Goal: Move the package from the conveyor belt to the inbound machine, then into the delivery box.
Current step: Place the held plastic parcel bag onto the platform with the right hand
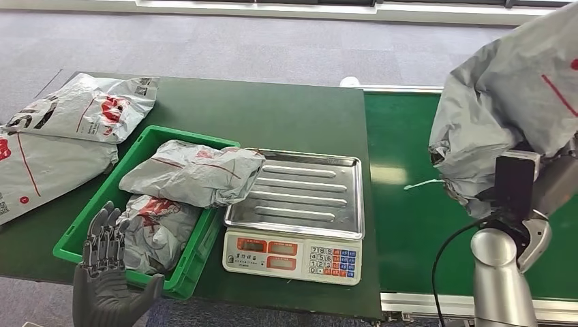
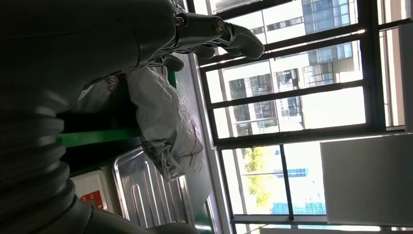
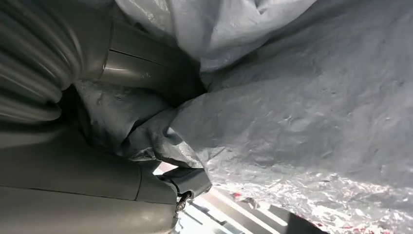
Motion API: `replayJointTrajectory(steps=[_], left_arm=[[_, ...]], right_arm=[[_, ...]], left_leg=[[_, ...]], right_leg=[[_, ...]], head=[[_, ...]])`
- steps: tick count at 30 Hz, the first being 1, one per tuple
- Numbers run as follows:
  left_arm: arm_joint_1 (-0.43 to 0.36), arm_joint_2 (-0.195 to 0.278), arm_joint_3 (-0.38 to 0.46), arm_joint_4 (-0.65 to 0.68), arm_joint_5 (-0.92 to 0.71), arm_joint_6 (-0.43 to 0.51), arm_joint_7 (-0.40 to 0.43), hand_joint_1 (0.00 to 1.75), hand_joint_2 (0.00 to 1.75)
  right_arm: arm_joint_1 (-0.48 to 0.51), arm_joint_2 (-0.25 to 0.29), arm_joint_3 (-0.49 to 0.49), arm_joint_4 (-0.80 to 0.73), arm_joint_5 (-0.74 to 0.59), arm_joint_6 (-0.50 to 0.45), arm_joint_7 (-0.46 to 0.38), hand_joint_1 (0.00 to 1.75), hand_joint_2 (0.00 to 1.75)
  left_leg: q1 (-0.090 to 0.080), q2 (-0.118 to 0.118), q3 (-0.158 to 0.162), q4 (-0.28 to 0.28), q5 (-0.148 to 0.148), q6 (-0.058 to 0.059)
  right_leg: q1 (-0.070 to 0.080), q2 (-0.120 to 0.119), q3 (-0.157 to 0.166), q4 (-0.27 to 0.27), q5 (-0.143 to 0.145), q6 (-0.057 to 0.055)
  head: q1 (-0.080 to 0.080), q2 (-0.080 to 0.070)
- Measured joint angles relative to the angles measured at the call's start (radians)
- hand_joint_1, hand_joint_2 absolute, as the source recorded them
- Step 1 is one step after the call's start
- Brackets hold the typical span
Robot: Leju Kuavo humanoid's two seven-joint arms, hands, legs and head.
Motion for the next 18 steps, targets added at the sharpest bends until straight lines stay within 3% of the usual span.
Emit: replayJointTrajectory(steps=[3,5,7,9,11,13,18], left_arm=[[-0.004,0.000,0.000,0.002,0.001,0.004,-0.001,0.00,1.75],[-0.005,0.001,0.001,0.004,0.000,0.005,-0.006,0.00,1.75],[-0.012,0.004,0.000,0.008,-0.007,0.006,-0.017,0.00,1.75],[-0.025,0.009,-0.004,0.017,-0.016,0.008,-0.026,0.00,1.75],[-0.043,0.017,-0.015,0.027,-0.022,0.014,-0.030,0.00,1.75],[-0.057,0.027,-0.031,0.037,-0.024,0.026,-0.029,0.00,1.75],[-0.084,0.066,-0.066,0.051,-0.004,0.056,-0.006,0.00,1.75]], right_arm=[[0.004,0.013,0.022,-0.062,-0.004,0.018,0.002,1.75,1.75],[0.001,0.016,0.042,-0.080,-0.004,0.092,0.021,1.75,1.75],[-0.025,0.016,0.094,-0.079,0.024,0.283,0.083,1.75,1.75],[-0.099,0.027,0.186,-0.040,0.076,0.531,0.155,1.75,1.75],[-0.182,0.058,0.300,0.044,0.118,0.707,0.202,1.75,1.75],[-0.247,0.105,0.396,0.146,0.144,0.788,0.236,1.75,1.75],[-0.439,0.229,0.597,0.467,0.168,0.868,0.321,1.75,1.75]], left_leg=[[0.000,0.000,0.000,0.000,0.000,0.000],[0.000,0.000,-0.003,0.000,0.001,-0.001],[0.000,0.004,-0.007,-0.001,0.000,-0.002],[-0.001,0.012,-0.008,-0.001,0.000,-0.003],[0.000,0.017,-0.005,-0.001,0.001,-0.005],[0.001,0.012,-0.004,-0.001,0.006,-0.006],[0.002,0.008,-0.010,-0.001,0.012,-0.012]], right_leg=[[0.000,0.000,0.000,0.000,0.000,0.000],[0.000,0.000,0.001,0.000,0.001,0.000],[0.000,0.004,0.000,0.001,0.001,0.000],[0.000,0.012,-0.003,0.002,0.003,-0.003],[0.002,0.016,-0.006,0.002,0.005,-0.005],[0.004,0.012,-0.008,0.003,0.007,-0.006],[0.005,0.009,-0.017,0.007,0.010,-0.010]], head=[[0.000,0.000],[0.000,0.000],[0.000,0.000],[0.000,0.000],[0.000,0.000],[0.000,0.000],[0.000,0.000]])
